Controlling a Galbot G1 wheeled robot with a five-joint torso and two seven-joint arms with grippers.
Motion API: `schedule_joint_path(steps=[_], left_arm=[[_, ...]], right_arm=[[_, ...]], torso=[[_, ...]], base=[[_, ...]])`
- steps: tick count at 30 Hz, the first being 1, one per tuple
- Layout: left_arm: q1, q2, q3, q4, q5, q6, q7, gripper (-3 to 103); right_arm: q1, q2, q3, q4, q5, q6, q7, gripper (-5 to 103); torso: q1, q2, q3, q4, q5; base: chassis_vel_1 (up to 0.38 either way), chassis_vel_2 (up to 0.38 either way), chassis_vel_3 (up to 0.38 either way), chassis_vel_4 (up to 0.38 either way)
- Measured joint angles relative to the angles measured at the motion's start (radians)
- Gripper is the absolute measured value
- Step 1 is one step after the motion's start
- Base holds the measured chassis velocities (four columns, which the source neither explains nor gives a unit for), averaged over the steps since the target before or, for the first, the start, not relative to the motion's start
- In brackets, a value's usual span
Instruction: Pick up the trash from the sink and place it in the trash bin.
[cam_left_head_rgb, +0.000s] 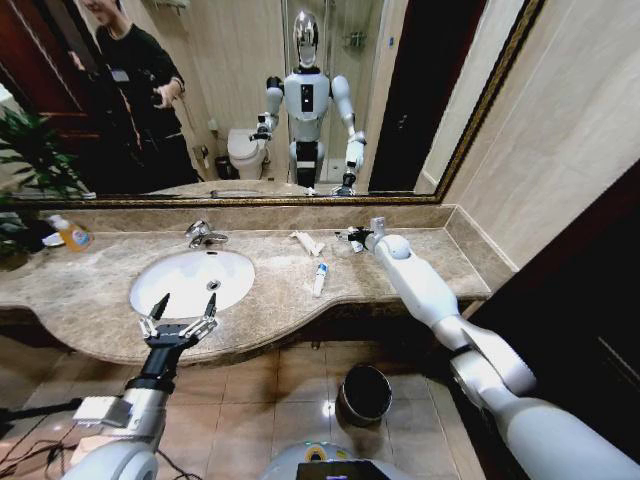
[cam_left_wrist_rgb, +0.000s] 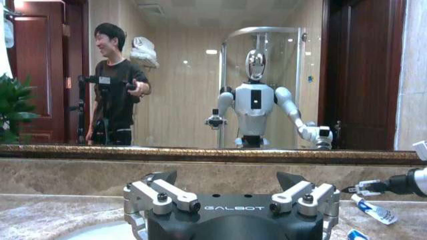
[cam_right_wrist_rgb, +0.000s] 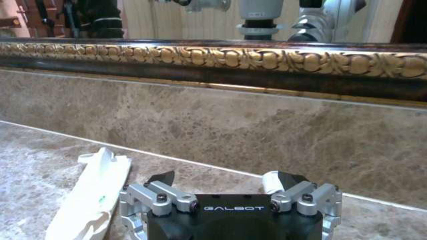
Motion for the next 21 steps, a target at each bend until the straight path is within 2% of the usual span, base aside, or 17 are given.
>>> schedule_joint_path(steps=[6,10,15,21], left_arm=[[0.0,0.0,0.0,0.0,0.0,0.0,0.0,100],[0.0,0.0,0.0,0.0,0.0,0.0,0.0,100],[0.0,0.0,0.0,0.0,0.0,0.0,0.0,100],[0.0,0.0,0.0,0.0,0.0,0.0,0.0,100]], right_arm=[[-0.001,0.027,-0.017,0.004,-0.009,-0.034,-0.005,100],[-0.009,0.051,-0.017,0.006,-0.022,-0.042,0.027,100],[0.0,0.038,-0.042,0.003,-0.022,-0.043,0.073,100],[0.01,0.033,-0.026,-0.021,-0.023,-0.043,0.075,100]], torso=[[0.0,0.0,0.0,-0.0001,0.0001],[0.0,0.0,0.0,0.0002,0.0001],[0.0,0.0,0.0,0.0,0.0002],[0.0,0.0,0.0,0.0,0.0002]], base=[[0.0,0.0,0.0,0.0],[0.0,0.0,0.0,0.0],[0.0,0.0,0.0,0.0],[0.0,0.0,0.0,0.0]])
